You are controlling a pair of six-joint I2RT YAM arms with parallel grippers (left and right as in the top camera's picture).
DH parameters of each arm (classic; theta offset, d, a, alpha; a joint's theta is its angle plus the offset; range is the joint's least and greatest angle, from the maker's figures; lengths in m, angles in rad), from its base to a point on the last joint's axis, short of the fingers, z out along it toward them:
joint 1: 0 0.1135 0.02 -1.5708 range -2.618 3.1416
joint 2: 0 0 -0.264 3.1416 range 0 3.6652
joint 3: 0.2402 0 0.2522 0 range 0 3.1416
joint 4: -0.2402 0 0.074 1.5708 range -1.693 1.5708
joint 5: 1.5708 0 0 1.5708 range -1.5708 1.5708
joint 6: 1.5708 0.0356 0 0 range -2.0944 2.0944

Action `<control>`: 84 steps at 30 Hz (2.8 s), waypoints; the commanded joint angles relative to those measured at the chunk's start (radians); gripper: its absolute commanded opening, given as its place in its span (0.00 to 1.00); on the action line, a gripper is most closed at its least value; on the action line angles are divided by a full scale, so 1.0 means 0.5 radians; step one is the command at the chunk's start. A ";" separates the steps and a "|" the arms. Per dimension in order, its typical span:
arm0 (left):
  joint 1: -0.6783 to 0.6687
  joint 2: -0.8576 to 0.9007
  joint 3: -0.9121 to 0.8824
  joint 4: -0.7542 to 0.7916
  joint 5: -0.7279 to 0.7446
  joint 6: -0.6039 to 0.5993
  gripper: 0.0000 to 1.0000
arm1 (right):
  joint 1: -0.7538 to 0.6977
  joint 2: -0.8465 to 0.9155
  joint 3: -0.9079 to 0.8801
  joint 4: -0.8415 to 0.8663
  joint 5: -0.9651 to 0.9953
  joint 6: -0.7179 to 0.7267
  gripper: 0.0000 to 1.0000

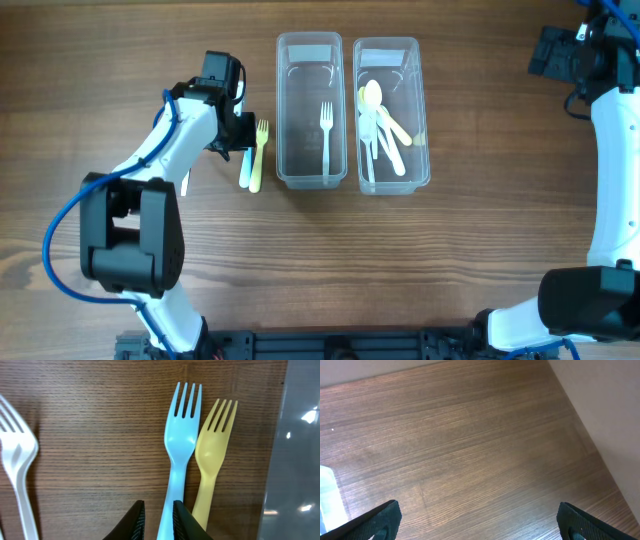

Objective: Pack container
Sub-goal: 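Move the left gripper back and grasp the light blue fork, then place the light blue fork into the left container and release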

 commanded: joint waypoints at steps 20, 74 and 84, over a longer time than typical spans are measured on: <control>-0.062 0.098 -0.018 0.085 0.101 0.047 0.25 | 0.003 0.008 0.015 0.005 0.034 0.022 1.00; -0.058 -0.013 0.307 -0.146 -0.185 -0.061 0.04 | 0.003 0.008 0.015 0.005 0.034 0.023 1.00; -0.163 -0.304 0.667 -0.299 0.085 -0.319 0.04 | 0.003 0.008 0.015 0.005 0.034 0.022 1.00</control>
